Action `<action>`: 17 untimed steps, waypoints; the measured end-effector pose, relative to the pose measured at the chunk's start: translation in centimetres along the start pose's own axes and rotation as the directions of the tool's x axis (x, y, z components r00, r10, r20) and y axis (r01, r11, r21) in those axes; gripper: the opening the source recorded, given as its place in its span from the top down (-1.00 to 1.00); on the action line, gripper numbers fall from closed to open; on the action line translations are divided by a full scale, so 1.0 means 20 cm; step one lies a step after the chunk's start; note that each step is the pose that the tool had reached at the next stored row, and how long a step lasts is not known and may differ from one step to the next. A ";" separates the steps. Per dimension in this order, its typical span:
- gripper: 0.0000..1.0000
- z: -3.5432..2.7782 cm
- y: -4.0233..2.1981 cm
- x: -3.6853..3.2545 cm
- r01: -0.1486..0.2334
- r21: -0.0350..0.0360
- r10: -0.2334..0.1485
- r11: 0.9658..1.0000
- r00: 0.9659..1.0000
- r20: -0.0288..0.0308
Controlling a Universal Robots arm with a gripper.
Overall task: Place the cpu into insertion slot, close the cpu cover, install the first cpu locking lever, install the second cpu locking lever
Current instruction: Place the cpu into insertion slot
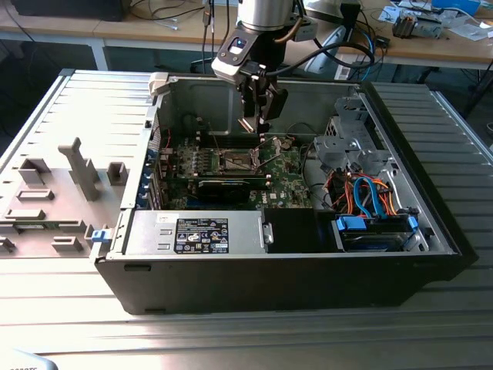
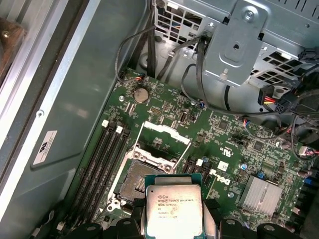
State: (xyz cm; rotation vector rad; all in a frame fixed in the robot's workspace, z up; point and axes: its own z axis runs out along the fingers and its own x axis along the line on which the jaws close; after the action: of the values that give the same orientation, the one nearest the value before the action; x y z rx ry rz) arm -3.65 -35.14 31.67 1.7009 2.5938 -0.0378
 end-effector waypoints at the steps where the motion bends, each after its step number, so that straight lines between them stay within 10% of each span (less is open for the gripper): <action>1: -0.08 0.000 0.000 0.000 -0.001 0.000 0.001 1.000 1.000 0.000; 17: -0.08 0.001 0.000 0.000 -0.013 0.001 0.013 1.000 1.000 0.000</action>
State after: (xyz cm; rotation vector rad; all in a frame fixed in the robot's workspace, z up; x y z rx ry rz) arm -3.65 -35.14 31.64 1.7176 2.5831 -0.0381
